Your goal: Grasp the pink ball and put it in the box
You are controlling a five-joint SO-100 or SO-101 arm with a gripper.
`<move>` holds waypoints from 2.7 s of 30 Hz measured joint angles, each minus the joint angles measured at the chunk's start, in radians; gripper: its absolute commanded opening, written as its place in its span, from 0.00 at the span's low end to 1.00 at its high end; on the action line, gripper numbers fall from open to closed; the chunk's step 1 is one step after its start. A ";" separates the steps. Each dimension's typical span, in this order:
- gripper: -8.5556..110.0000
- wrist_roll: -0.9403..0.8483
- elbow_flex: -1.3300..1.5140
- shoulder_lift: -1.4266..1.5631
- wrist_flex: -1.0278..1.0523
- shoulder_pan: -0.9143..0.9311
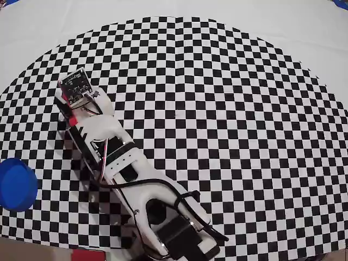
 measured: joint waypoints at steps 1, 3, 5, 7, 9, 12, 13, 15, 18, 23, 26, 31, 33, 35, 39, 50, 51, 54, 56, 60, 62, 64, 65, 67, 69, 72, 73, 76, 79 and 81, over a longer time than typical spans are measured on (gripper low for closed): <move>0.07 0.000 0.003 0.000 0.000 -0.015; 0.07 0.000 0.003 0.000 0.000 -0.040; 0.07 0.000 0.003 -0.002 0.000 -0.069; 0.07 0.000 0.003 0.000 0.000 -0.097; 0.07 0.000 0.003 0.000 0.000 -0.124; 0.07 0.000 0.003 0.000 0.000 -0.163; 0.07 0.000 0.003 0.000 0.000 -0.175; 0.07 0.000 0.003 0.000 0.000 -0.199; 0.07 0.000 0.003 0.000 0.000 -0.229; 0.07 0.000 0.003 0.000 0.000 -0.281; 0.07 0.000 0.003 0.000 0.000 -0.310; 0.07 0.000 0.003 0.000 0.000 -0.354; 0.07 0.000 0.003 0.000 0.000 -0.373; 0.07 0.000 0.003 0.000 0.000 -0.388; 0.07 0.000 0.003 0.000 0.000 -0.422; 0.07 0.000 0.003 -0.002 0.000 -0.494; 0.07 0.000 0.003 -0.002 0.000 -0.499; 0.07 0.000 0.003 -0.002 0.000 -0.517; 0.07 0.000 0.003 -0.003 0.000 -0.531; 0.07 0.000 0.003 -0.005 0.000 -0.551; 0.07 0.000 0.003 -0.008 0.000 -0.560; 0.07 0.000 0.005 -0.017 0.000 -0.566; 0.07 0.000 0.003 -0.017 0.000 -0.569; 0.07 0.000 0.005 -0.025 0.000 -0.580; 0.07 0.000 0.003 -0.023 0.000 -0.589; 0.07 0.000 0.003 -0.034 0.000 -0.601; 0.07 0.000 0.003 -0.034 0.000 -0.604; 0.07 0.000 0.005 -0.046 0.000 -0.612; 0.07 0.000 0.003 -0.061 0.000 -0.612; 0.07 0.000 0.003 -0.069 0.000 -0.620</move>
